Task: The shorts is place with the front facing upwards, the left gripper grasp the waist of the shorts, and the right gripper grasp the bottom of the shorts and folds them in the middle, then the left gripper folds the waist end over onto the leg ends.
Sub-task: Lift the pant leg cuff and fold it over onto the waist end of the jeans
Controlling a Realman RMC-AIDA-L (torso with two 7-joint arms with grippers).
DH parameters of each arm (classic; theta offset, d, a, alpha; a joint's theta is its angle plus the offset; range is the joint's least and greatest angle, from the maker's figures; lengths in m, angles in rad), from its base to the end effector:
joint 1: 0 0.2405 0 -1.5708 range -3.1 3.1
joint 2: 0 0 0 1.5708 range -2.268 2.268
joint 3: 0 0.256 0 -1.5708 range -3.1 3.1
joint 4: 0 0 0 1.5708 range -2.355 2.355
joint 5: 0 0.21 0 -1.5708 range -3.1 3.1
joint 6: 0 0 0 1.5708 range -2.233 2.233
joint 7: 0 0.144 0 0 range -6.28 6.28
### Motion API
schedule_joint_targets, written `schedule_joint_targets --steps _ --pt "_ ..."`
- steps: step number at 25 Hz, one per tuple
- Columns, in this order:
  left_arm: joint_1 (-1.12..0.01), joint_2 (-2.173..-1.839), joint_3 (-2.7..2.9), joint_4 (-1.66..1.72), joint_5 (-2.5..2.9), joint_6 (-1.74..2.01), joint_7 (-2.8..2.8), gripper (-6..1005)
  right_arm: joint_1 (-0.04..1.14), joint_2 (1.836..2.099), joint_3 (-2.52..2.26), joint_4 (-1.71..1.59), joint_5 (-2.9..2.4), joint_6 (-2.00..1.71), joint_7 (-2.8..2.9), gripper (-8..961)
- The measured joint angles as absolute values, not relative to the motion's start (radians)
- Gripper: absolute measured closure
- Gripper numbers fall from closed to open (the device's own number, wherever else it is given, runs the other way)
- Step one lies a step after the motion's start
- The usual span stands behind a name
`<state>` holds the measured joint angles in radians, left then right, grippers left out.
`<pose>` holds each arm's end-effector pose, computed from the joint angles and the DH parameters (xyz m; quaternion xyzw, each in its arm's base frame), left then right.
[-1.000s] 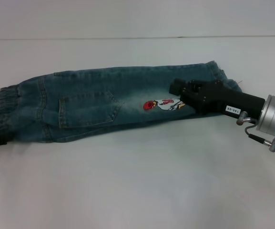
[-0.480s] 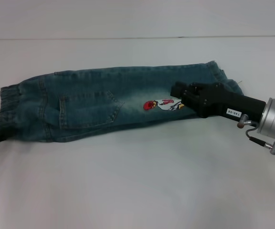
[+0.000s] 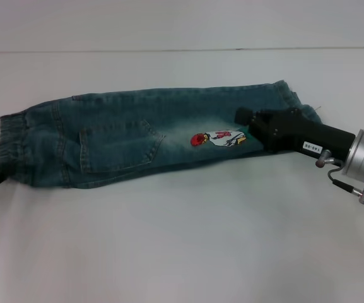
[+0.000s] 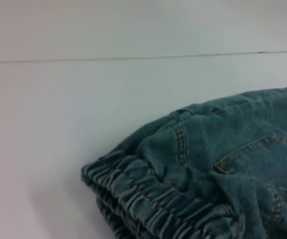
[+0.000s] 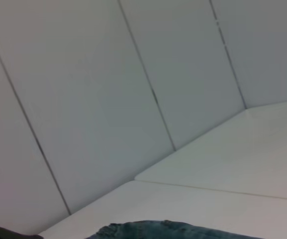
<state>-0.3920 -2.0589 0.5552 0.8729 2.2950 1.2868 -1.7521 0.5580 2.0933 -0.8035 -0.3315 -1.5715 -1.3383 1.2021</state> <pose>-0.3625 0.3209 0.0637 -0.8468 -0.4238 -0.0871 0.3094 0.2562 0.3416 -0.0419 -0.8690 0.2834 0.3530 0.1996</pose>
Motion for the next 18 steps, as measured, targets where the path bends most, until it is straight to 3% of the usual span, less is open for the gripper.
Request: schedule_joint_targets --steps 3,5,12,18 --pt "-0.391 -2.068 0.555 0.903 2.292 1.295 -1.752 915 0.557 2.095 -0.786 -0.326 -1.569 -1.32 1.198 842" --pt "-0.389 -2.071 0.555 0.924 2.276 1.315 -1.751 942 0.555 2.096 -0.751 -0.306 -1.551 -1.31 1.178 951" --pt "-0.389 -2.062 0.518 0.989 2.061 1.494 -1.729 963 0.565 2.098 -0.635 -0.138 -1.31 -1.217 0.986 951" --pt "-0.439 -2.048 0.503 1.003 1.913 1.626 -1.735 963 0.661 2.104 -0.632 -0.026 -1.246 -1.101 0.871 951"
